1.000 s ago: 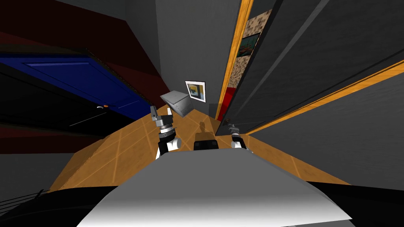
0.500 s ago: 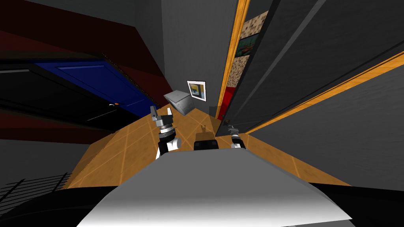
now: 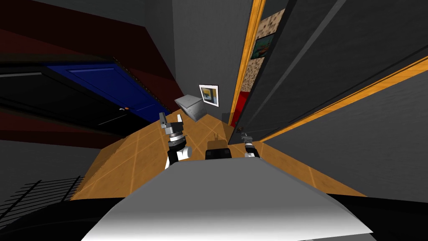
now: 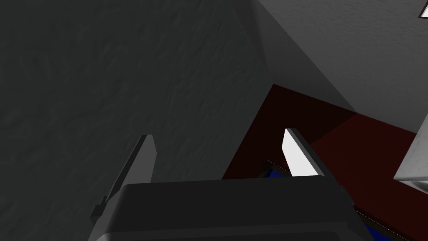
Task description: Pull the door open
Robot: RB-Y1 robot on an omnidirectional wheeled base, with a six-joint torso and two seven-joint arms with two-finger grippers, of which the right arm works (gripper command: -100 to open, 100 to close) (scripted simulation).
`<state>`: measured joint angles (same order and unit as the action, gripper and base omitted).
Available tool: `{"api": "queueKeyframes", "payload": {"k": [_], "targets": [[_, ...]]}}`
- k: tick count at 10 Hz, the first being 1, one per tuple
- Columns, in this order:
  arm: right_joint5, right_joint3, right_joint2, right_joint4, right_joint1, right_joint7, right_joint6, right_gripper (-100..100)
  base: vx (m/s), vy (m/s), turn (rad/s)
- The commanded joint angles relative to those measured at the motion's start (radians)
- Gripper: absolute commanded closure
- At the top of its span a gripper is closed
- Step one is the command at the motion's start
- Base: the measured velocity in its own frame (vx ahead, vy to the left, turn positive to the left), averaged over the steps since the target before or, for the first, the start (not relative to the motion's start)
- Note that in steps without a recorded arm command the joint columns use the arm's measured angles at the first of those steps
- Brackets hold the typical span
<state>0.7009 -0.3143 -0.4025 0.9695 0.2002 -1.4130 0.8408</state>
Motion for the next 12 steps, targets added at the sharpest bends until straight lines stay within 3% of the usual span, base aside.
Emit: {"api": "queueKeyframes", "payload": {"k": [1,5,6,7,9,10,11,12], "targets": [[-0.015,-0.030,0.018,0.014,-0.006,-0.003,0.013,-100,-0.081,-0.035,0.043],[-0.020,-0.037,0.018,0.014,-0.005,-0.009,0.023,-100,-0.048,-0.021,0.029],[-0.008,-0.014,0.000,-0.006,-0.002,-0.008,0.015,-100,0.009,-0.032,-0.033],[0.010,-0.004,-0.024,0.008,0.000,-0.025,-0.021,-100,0.019,0.017,-0.054],[0.028,0.003,-0.050,0.033,-0.002,-0.043,-0.061,-100,0.020,0.107,-0.029],[0.028,0.011,-0.049,0.015,0.011,-0.032,-0.053,-100,0.019,0.034,-0.037],[0.028,0.011,-0.049,0.015,0.011,-0.032,-0.053,100,0.007,-0.028,0.009],[0.028,0.011,-0.049,0.015,0.011,-0.032,-0.053,100,-0.003,-0.026,0.005]]}}
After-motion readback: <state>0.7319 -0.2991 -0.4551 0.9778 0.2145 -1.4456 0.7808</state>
